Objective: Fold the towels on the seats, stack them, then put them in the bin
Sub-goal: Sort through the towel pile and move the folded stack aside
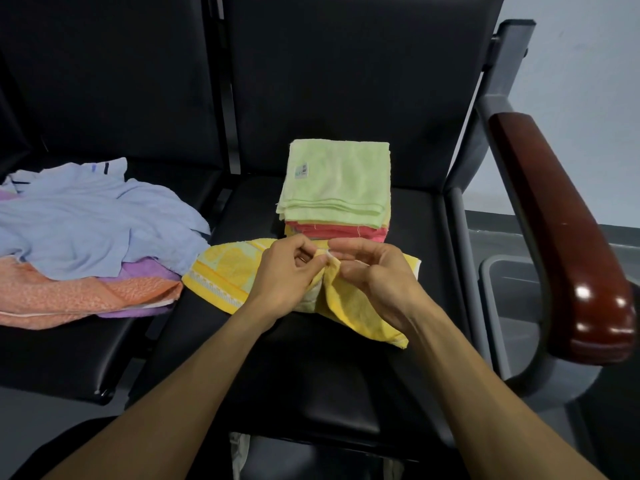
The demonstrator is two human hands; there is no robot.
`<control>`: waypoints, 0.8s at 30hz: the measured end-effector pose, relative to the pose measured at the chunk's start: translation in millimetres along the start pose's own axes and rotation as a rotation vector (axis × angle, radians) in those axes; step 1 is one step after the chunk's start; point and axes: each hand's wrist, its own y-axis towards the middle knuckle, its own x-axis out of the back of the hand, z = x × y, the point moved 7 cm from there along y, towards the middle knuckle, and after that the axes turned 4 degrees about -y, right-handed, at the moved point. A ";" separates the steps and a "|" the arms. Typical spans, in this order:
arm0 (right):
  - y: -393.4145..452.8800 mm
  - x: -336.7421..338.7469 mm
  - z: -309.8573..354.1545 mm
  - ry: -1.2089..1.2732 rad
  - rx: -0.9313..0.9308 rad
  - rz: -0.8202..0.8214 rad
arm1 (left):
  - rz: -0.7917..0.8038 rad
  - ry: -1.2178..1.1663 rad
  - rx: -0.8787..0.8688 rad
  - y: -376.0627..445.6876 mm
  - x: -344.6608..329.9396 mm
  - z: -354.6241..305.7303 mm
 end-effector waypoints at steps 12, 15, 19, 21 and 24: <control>-2.5 -5.0 19.1 -0.712 0.299 -0.241 | 0.102 -0.185 0.088 -1.1 -7.9 4.7; -2.2 -11.4 18.2 -0.706 0.372 -0.183 | 0.113 -0.251 0.115 -0.8 -8.3 6.2; -6.3 -18.8 22.2 -0.756 0.442 -0.088 | 0.082 -0.298 0.166 -0.3 -5.6 10.6; -5.8 -17.9 20.8 -0.783 0.435 -0.102 | 0.080 -0.309 0.174 -0.8 -5.4 11.3; -3.1 -13.0 16.8 -0.830 0.399 -0.160 | 0.093 -0.326 0.177 -1.5 -5.8 9.9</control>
